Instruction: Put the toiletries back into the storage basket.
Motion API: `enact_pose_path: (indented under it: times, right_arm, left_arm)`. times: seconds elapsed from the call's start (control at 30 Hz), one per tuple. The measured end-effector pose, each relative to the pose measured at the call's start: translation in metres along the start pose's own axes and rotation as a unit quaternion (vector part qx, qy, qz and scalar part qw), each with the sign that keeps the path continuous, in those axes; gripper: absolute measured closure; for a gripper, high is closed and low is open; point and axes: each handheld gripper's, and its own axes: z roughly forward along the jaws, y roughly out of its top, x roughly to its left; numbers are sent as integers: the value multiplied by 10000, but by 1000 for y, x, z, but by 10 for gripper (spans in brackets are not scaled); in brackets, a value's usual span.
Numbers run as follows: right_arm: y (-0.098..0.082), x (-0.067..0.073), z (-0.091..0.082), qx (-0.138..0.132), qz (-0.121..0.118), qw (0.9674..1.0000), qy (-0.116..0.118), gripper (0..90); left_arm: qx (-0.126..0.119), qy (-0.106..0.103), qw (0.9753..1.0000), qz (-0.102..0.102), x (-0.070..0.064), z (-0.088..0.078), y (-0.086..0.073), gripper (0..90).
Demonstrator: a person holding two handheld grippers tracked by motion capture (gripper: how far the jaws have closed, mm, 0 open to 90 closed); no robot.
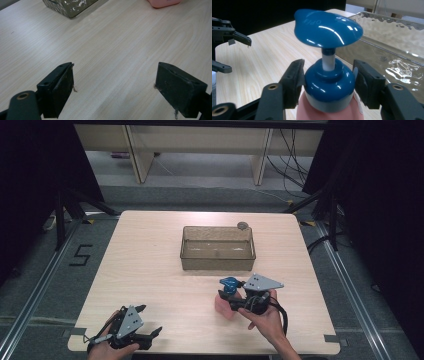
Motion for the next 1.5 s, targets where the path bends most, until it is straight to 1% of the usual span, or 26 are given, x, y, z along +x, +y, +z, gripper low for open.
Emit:
enact_pose_path:
  times: [0.07, 0.1, 0.23, 0.3, 0.37, 0.4, 0.5, 0.53, 0.6, 0.63, 0.7, 0.73, 0.77, 0.8, 0.83, 0.93, 0.97, 1.0, 1.1, 1.13, 1.17, 1.3, 1.33, 1.37, 1.4, 1.5]
  right_arm:
    - [0, 1, -1, 4, 21, 10000, 10, 482]
    - [0, 0, -1, -63, -101, 9999, -40, 491]
    - [0, 0, -1, -52, -52, 10000, -42, 510]
    - [0, -1, 1, -136, -79, 9999, -42, 518]
    - [1, 1, 1, -82, 8, 10000, -20, 523]
    - [1, 0, 1, -60, -48, 10000, 8, 525]
    - [1, 1, 0, -60, -45, 10000, -52, 528]
    - [1, 2, 0, -98, -195, 9996, -179, 531]
    - [1, 1, -1, -80, -261, 9994, -212, 532]
    - [1, 1, -1, -80, -261, 9994, -212, 532]
    - [1, 3, -1, -76, -206, 9996, -191, 533]
    - [1, 4, -1, -55, -187, 9995, -231, 533]
    - [1, 4, -1, -55, -187, 9995, -231, 533]
    - [1, 5, -1, -90, -164, 9995, -250, 534]
    - [2, 5, -1, -93, -212, 9994, -272, 534]
    - [2, 6, -1, -60, -200, 9993, -301, 535]
    - [2, 7, 0, -70, -145, 9996, -238, 535]
    - [3, 8, -1, 16, -165, 9996, -238, 536]
    - [4, 8, 0, -29, -162, 9997, -174, 536]
    - [4, 10, -1, -41, -63, 9998, -203, 537]
    - [6, 8, -2, -93, -227, 9993, -291, 537]
    - [11, 7, -6, -146, -257, 9990, -336, 537]
    - [12, 8, -6, -141, -152, 9993, -317, 537]
    - [13, 6, -5, -182, -242, 9989, -365, 537]
    - [13, 8, -6, -84, -69, 9994, -331, 537]
    - [15, 4, -5, -136, -111, 9992, -360, 537]
  left_arm:
    - [7, 21, 10000, 34, 1, 0, 0, 147]
    - [-17, 6, 10000, 19, 1, 0, 0, 148]
    - [-1, 19, 10000, 54, 1, 0, 1, 148]
    - [-32, -62, 9999, 77, -1, -2, 2, 148]
    - [-103, 17, 9999, -42, -1, -1, 0, 148]
    - [-106, -2, 9999, -70, 1, -1, -1, 148]
    - [-66, 83, 9999, 40, 3, -1, 0, 148]
    - [-16, 7, 10000, 80, 2, -2, 1, 148]
    - [-26, -18, 9999, 98, 1, -2, 1, 148]
    - [-2, -39, 10000, -39, -1, -2, 1, 148]
    - [-105, 10, 9999, -4, 0, 0, 0, 148]
    - [50, -57, 10000, -31, 0, -2, 0, 147]
    - [50, -57, 10000, -31, 0, -2, 0, 148]
    - [-122, -53, 9999, -74, -1, 0, 0, 148]
    - [-53, -13, 10000, 61, 1, -1, 1, 147]
    - [-117, 25, 9999, -8, 0, 0, 0, 148]
    - [-127, -50, 9999, -75, -1, 0, 0, 148]
    - [24, -40, 10000, -36, 0, -2, 0, 148]
    - [-2, -53, 10000, 62, 2, -1, 0, 148]
    - [-10, -60, 10000, 48, 1, -1, 0, 148]
    - [-6, -62, 10000, 44, 1, -1, 0, 148]
    - [-1, 68, 9999, 84, 1, 0, 0, 148]
    - [-66, 62, 10000, 27, 1, 0, -1, 148]
    - [-30, 1, 10000, -41, 0, 0, -1, 148]
    - [30, 22, 10000, 44, 2, -1, 0, 148]
    - [-105, 33, 9999, -36, 0, 1, -1, 148]
